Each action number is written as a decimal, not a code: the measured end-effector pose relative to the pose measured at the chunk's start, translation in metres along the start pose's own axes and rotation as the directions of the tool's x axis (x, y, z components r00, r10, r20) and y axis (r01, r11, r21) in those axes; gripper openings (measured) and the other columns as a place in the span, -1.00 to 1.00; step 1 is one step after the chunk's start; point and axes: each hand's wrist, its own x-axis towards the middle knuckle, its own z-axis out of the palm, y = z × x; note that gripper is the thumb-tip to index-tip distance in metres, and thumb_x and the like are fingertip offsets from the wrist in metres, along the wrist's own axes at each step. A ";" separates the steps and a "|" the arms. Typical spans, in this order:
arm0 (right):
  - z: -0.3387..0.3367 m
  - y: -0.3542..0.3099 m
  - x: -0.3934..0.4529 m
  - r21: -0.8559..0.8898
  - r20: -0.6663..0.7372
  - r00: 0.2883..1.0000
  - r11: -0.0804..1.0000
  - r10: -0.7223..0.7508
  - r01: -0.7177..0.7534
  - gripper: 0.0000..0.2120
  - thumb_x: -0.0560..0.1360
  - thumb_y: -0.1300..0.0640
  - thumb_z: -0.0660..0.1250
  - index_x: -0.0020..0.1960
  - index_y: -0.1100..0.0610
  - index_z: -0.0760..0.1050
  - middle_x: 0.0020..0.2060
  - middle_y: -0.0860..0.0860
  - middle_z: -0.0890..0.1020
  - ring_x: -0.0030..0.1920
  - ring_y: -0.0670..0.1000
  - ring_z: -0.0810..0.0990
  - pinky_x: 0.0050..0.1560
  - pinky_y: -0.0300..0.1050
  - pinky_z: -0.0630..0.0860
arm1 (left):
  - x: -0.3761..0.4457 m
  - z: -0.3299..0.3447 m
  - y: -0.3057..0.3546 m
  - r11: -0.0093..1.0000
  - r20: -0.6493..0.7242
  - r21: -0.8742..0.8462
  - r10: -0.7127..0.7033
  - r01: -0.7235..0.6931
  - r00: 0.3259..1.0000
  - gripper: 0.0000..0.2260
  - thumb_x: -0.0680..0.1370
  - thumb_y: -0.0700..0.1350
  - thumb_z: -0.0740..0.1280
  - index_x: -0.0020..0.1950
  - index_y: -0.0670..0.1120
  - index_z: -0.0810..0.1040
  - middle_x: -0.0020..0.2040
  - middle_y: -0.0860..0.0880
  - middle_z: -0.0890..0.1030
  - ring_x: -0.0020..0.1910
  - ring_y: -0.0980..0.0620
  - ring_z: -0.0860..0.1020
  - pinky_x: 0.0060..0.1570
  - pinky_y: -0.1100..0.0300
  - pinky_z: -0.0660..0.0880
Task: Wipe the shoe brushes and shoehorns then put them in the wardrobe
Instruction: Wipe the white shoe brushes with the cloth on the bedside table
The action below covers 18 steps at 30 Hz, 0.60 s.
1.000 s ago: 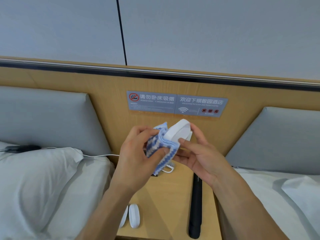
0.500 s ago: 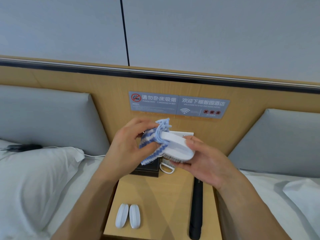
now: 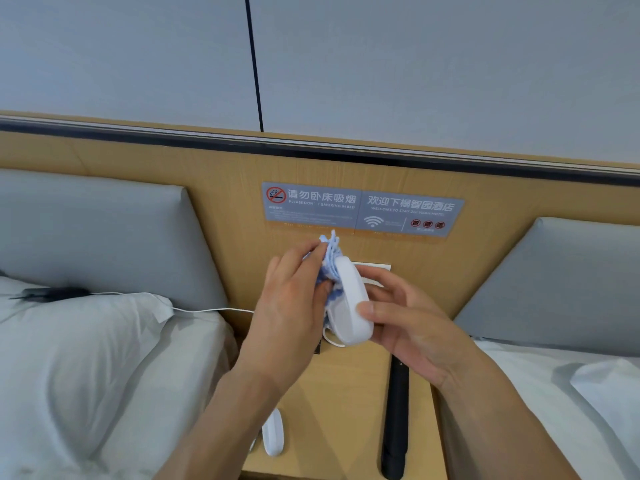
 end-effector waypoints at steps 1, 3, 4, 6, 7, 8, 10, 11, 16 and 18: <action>0.000 0.000 0.000 -0.007 -0.007 1.000 1.000 -0.010 0.009 -0.38 0.36 0.28 0.46 0.40 0.06 0.45 0.26 0.21 0.60 0.17 0.18 0.62 0.23 0.18 0.51 | -0.001 0.000 0.001 1.000 -0.005 0.008 -0.004 0.004 1.000 -0.63 0.61 -0.26 0.23 0.43 -0.13 0.42 0.36 0.01 0.43 0.23 0.04 0.40 0.22 0.40 0.25; 0.001 0.000 -0.001 -0.003 -0.017 0.999 0.999 -0.034 0.034 -0.33 0.37 0.28 0.46 0.42 -0.03 0.42 0.25 0.21 0.60 0.18 0.20 0.61 0.24 0.20 0.51 | -0.002 -0.001 0.002 1.000 -0.012 0.027 -0.002 0.002 1.000 -0.64 0.61 -0.28 0.23 0.41 -0.15 0.43 0.36 -0.03 0.43 0.22 0.02 0.40 0.20 0.40 0.24; 0.002 -0.001 -0.001 0.001 -0.021 0.999 0.999 -0.047 0.048 -0.33 0.37 0.28 0.45 0.42 -0.07 0.42 0.24 0.22 0.60 0.17 0.20 0.62 0.23 0.19 0.53 | -0.004 0.000 0.003 0.999 -0.017 0.041 0.008 -0.007 1.000 -0.64 0.60 -0.29 0.23 0.40 -0.16 0.44 0.36 -0.04 0.43 0.21 0.00 0.42 0.19 0.39 0.25; 0.003 -0.003 0.000 0.007 -0.037 0.996 0.997 -0.079 0.079 -0.38 0.39 0.26 0.45 0.39 -0.10 0.46 0.21 0.23 0.61 0.13 0.18 0.64 0.18 0.14 0.58 | -0.007 0.001 0.005 0.998 -0.010 0.059 0.029 -0.028 1.000 -0.64 0.58 -0.31 0.23 0.39 -0.17 0.46 0.34 -0.05 0.43 0.19 -0.03 0.43 0.15 0.36 0.30; 0.003 -0.004 0.001 0.002 -0.046 0.994 0.995 -0.096 0.096 -0.42 0.40 0.24 0.44 0.37 -0.10 0.48 0.20 0.21 0.62 0.12 0.17 0.64 0.16 0.11 0.60 | -0.009 0.002 0.007 0.997 0.002 0.057 0.045 -0.045 0.999 -0.63 0.57 -0.31 0.22 0.38 -0.16 0.47 0.33 -0.05 0.43 0.18 -0.03 0.43 0.14 0.33 0.33; 0.003 -0.006 0.001 -0.009 -0.049 0.993 0.994 -0.108 0.108 -0.43 0.41 0.23 0.44 0.36 -0.12 0.49 0.19 0.20 0.62 0.12 0.15 0.64 0.15 0.09 0.60 | -0.011 0.004 0.010 0.996 0.014 0.053 0.069 -0.070 0.997 -0.64 0.56 -0.30 0.21 0.35 -0.15 0.50 0.31 -0.05 0.44 0.15 -0.04 0.44 0.12 0.29 0.36; 0.000 -0.010 0.002 -0.034 -0.034 0.994 0.994 -0.107 0.106 -0.42 0.43 0.21 0.43 0.38 -0.15 0.46 0.22 0.19 0.60 0.13 0.13 0.63 0.15 0.08 0.58 | -0.012 0.005 0.012 0.992 0.046 0.053 0.116 -0.119 0.992 -0.68 0.54 -0.32 0.23 0.25 -0.16 0.56 0.28 -0.05 0.46 0.09 -0.05 0.45 0.04 0.20 0.43; -0.002 -0.011 0.002 -0.045 -0.019 0.995 0.994 -0.098 0.097 -0.41 0.44 0.21 0.42 0.40 -0.17 0.45 0.23 0.19 0.60 0.13 0.13 0.63 0.16 0.07 0.58 | -0.011 0.004 0.012 0.990 0.067 0.051 0.130 -0.134 0.989 -0.71 0.53 -0.33 0.24 0.21 -0.16 0.58 0.26 -0.06 0.47 0.06 -0.05 0.45 0.00 0.16 0.45; -0.010 -0.014 0.002 -0.056 0.046 0.998 0.998 -0.033 0.036 -0.43 0.44 0.23 0.38 0.38 -0.17 0.47 0.26 0.23 0.56 0.14 0.15 0.62 0.15 0.08 0.58 | 0.003 -0.015 0.000 0.958 0.270 -0.001 0.275 -0.285 0.923 -0.75 0.56 -0.25 0.17 0.09 -0.17 0.63 0.17 -0.09 0.49 0.03 -0.06 0.45 0.03 0.13 0.43; -0.010 -0.014 0.002 -0.062 0.078 0.997 0.998 -0.001 0.006 -0.44 0.43 0.24 0.36 0.38 -0.12 0.48 0.31 0.32 0.49 0.16 0.19 0.59 0.17 0.15 0.54 | 0.009 -0.021 -0.005 0.942 0.318 -0.012 0.323 -0.337 0.892 -0.74 0.54 -0.28 0.20 0.10 -0.14 0.63 0.17 -0.08 0.49 0.04 -0.05 0.45 0.04 0.20 0.40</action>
